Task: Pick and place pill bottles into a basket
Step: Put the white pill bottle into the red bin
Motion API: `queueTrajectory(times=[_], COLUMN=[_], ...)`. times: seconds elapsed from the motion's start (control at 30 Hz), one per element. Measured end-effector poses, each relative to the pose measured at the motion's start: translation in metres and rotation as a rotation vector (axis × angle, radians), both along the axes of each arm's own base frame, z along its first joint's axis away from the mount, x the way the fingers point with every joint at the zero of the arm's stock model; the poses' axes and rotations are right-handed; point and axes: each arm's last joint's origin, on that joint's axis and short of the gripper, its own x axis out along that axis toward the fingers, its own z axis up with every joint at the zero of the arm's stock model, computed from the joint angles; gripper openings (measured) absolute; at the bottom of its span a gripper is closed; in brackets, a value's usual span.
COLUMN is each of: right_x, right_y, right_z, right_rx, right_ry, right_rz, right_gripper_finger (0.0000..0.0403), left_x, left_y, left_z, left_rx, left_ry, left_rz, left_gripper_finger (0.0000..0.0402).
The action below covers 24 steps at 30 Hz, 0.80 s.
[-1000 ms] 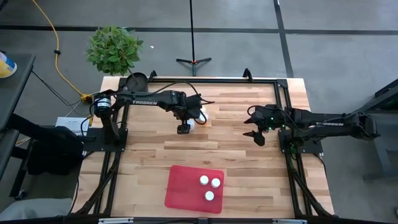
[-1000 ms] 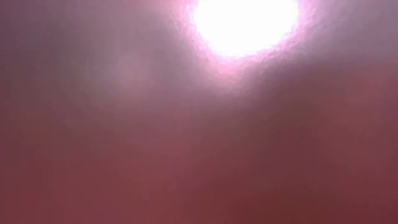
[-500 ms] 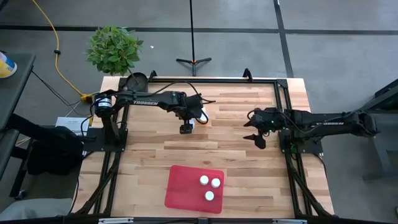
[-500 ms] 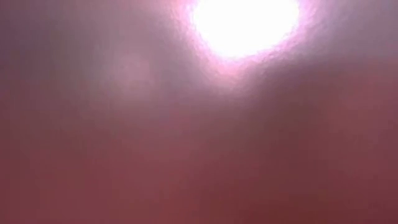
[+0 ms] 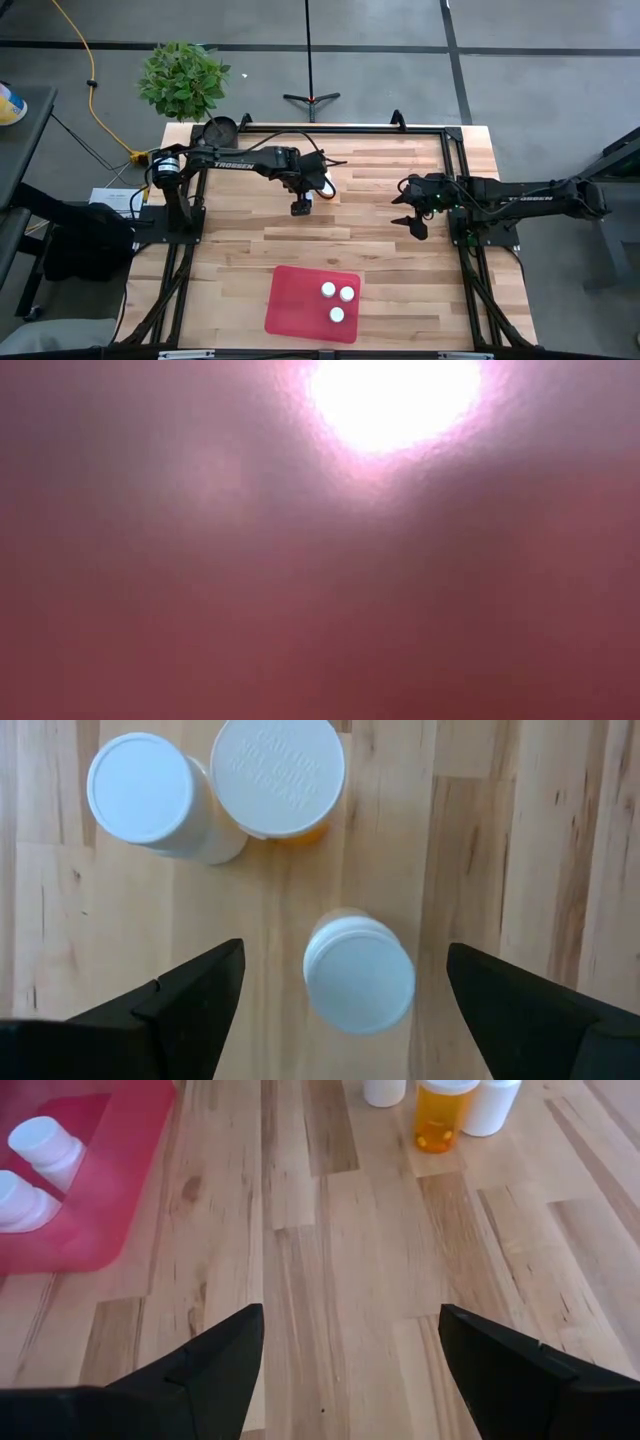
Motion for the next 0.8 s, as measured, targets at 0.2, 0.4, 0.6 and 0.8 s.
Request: queueTrajectory(times=[0.2,0.4,0.6,0.8], right_x=[0.000,0.000,-0.001,-0.002], right_y=[0.000,0.000,0.000,0.001], right_z=[0.000,0.000,0.001,0.004], right_rx=[0.003,0.004,0.007,0.003], right_ry=[-0.001,-0.001,-0.009,-0.030], right_rz=[0.004,0.005,0.011,0.014], right_gripper_finger=[0.0291,0.0291,0.0291,0.0291], left_x=[0.000,0.000,0.004,0.005], left_y=[0.000,0.000,0.000,0.001], left_z=[0.000,-0.005,-0.018,-0.018], left_rx=[-0.008,-0.024,-0.035,-0.030], left_ry=[-0.002,0.022,0.060,0.043], left_rz=[0.006,0.006,0.006,0.005], left_gripper_finger=[0.0380,0.0380,0.0380,0.0380])
